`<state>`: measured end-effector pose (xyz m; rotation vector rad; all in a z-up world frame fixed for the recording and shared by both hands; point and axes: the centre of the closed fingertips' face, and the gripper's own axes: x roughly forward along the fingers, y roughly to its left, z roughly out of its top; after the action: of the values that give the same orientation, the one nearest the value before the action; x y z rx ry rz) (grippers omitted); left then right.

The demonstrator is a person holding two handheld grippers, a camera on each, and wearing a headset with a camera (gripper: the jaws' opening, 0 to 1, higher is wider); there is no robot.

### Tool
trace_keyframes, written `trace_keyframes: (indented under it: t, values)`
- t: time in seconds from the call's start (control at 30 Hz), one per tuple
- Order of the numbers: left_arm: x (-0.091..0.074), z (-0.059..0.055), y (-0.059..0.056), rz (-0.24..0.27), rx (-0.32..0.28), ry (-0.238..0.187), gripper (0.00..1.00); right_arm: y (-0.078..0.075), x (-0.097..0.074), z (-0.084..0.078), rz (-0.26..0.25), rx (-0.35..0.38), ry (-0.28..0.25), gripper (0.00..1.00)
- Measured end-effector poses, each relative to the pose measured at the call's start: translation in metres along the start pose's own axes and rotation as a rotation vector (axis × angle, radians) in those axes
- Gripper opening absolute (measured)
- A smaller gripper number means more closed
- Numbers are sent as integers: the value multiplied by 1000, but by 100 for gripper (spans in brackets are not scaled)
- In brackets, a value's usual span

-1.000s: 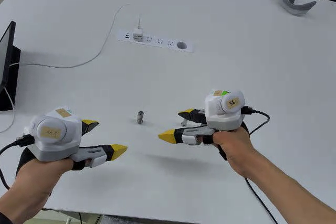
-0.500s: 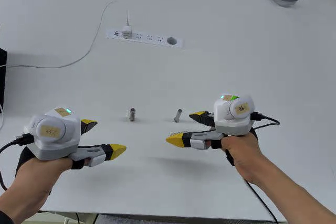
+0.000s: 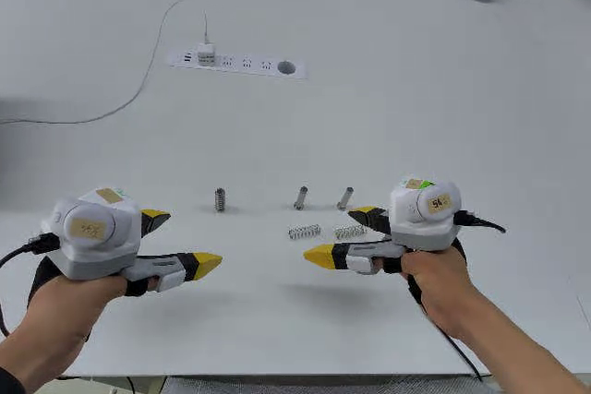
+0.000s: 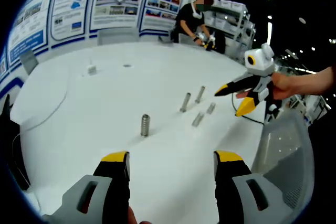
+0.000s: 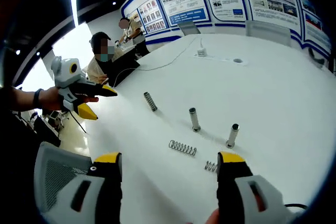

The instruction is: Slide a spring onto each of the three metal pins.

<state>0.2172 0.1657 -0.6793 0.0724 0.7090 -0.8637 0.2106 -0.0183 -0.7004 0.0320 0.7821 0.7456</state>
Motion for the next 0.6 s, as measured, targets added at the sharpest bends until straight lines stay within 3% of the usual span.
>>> trace_keyframes:
  t: [0.6]
  values:
    - [15,4,-18,-32,19,9,67,-20,-28,-17,-59,26,-10,77]
